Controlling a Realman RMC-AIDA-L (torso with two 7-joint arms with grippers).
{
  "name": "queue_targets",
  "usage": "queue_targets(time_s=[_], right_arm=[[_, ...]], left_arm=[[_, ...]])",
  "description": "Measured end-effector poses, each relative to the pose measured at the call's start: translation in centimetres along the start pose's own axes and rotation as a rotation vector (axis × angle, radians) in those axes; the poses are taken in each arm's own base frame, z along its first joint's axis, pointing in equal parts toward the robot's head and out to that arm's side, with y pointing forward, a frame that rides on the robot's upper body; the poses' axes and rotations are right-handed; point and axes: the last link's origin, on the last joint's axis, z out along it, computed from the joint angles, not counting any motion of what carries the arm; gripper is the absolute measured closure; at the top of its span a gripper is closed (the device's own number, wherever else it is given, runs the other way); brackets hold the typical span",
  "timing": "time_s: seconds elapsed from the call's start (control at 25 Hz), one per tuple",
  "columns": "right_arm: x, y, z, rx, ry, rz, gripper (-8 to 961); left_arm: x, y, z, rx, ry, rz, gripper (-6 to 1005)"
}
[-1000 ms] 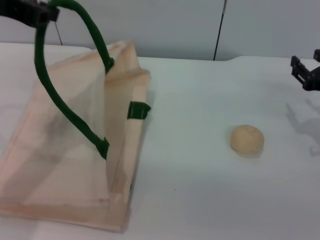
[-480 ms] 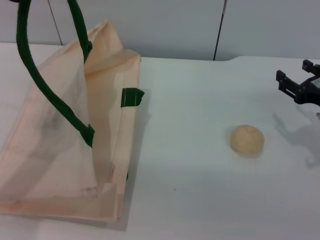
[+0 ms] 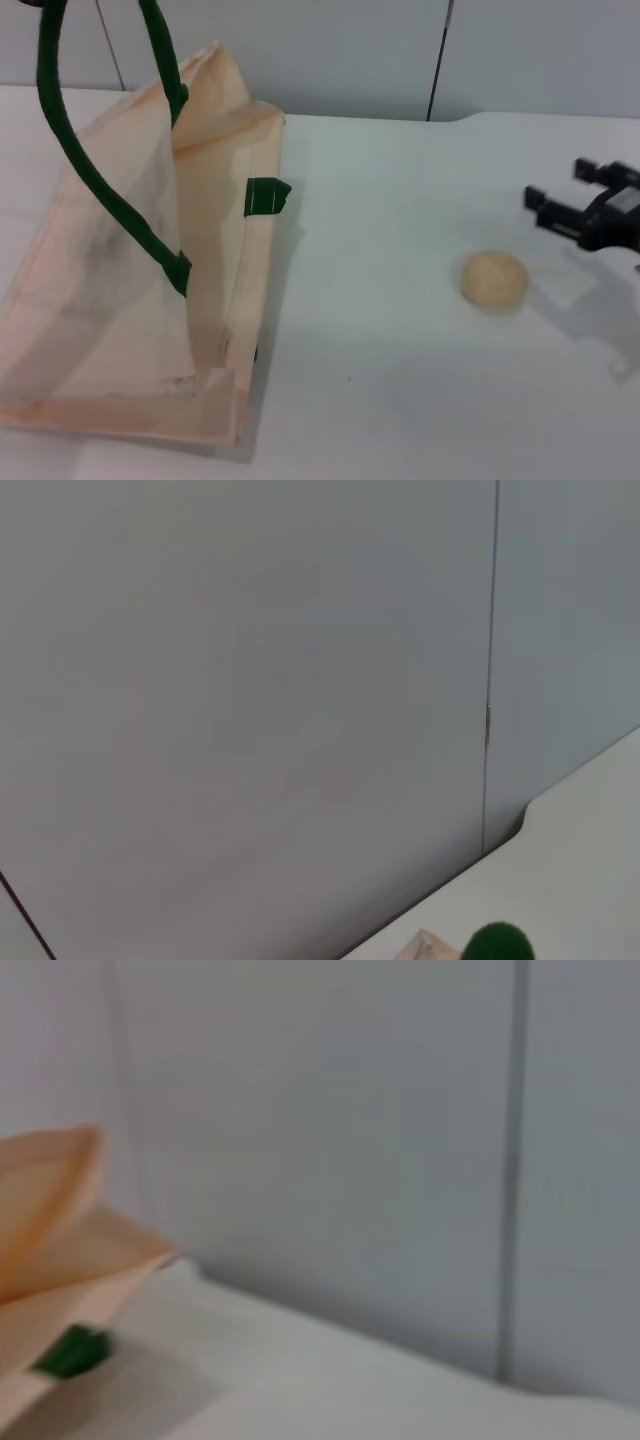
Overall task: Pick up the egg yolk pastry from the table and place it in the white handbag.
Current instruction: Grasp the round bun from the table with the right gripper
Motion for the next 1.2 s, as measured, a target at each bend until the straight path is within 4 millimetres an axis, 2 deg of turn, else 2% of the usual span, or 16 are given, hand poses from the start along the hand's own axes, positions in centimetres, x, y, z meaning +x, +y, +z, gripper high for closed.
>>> queue_targets(time_s=[0.32,0.72,0.96,1.2], right_arm=[[1.0,2.1,1.2,-0.115,0.147,-0.047,174],[2.3,1.6,2.8,-0.123,0.252,-0.056,151],[2.8,1.5,3.6,-0.135,0.288,-0.054,57],[3.2,1.5,4.2,-0.144,0.312,-0.050,58]], left_arm=[[0.1,-0.1,-0.2,0.007,0.005,0.003,878],[0.2,-0.1,-0.4,0.016,0.011,0.006,878],[0.2,0.0,-0.6,0.021,0.012,0.009,877],[0.2,0.0,-0.6,0.021,0.012,0.010,877]])
